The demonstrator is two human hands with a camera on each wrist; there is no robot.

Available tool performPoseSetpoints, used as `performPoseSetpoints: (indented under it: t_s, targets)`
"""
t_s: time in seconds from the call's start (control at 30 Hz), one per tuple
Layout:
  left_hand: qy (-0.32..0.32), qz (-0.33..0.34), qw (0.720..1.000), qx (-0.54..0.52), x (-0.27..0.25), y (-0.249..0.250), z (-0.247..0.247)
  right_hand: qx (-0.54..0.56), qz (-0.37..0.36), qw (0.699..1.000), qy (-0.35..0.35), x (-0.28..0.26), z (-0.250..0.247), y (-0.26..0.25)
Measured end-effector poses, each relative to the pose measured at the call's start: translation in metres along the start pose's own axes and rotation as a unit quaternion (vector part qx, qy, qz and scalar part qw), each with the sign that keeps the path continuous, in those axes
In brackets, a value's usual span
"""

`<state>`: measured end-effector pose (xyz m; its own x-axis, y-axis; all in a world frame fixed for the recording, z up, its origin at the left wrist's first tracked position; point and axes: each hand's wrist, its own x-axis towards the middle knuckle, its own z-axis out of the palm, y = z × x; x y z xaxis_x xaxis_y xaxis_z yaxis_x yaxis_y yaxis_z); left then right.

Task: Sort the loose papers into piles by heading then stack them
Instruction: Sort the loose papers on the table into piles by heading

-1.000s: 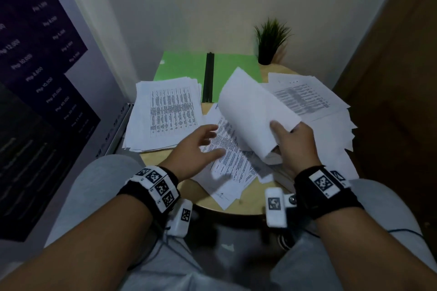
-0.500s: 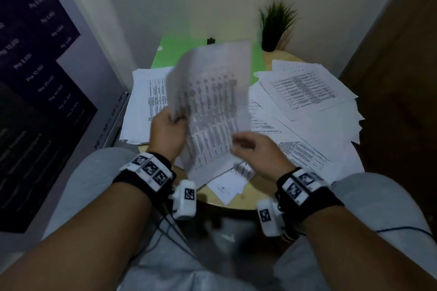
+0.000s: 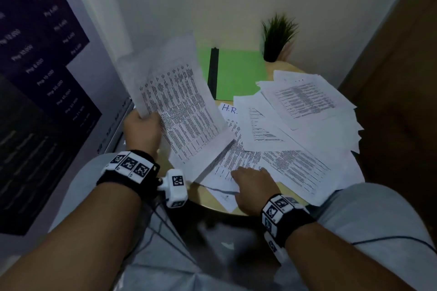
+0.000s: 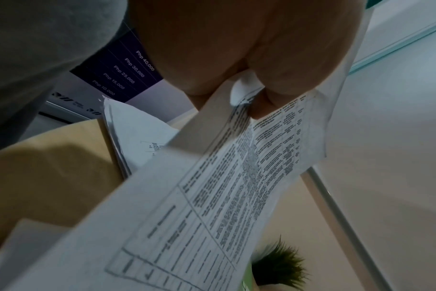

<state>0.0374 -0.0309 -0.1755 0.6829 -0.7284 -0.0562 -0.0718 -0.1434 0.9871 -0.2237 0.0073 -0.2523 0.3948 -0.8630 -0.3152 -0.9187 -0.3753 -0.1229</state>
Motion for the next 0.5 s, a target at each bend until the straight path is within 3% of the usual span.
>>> performPoseSetpoints:
  t_s: [0.13, 0.33, 0.4, 0.5]
  targets:
    - [0.025, 0.033, 0.999, -0.033, 0.003, 0.005, -0.006, 0.182, 0.091, 0.973, 0.109, -0.004, -0.014, 0.010]
    - [0.072, 0.029, 0.993, -0.094, 0.012, 0.006, -0.014, 0.485, 0.198, 0.820, 0.230, -0.013, -0.059, 0.039]
    - [0.081, 0.029, 0.991, -0.101, 0.011, 0.006, -0.012, 0.534, 0.212, 0.773, 0.270, -0.016, -0.075, 0.046]
    - [0.096, 0.040, 0.988, -0.114, 0.010, 0.006, -0.008, 0.552, 0.218, 0.732, 0.334, -0.015, -0.086, 0.061]
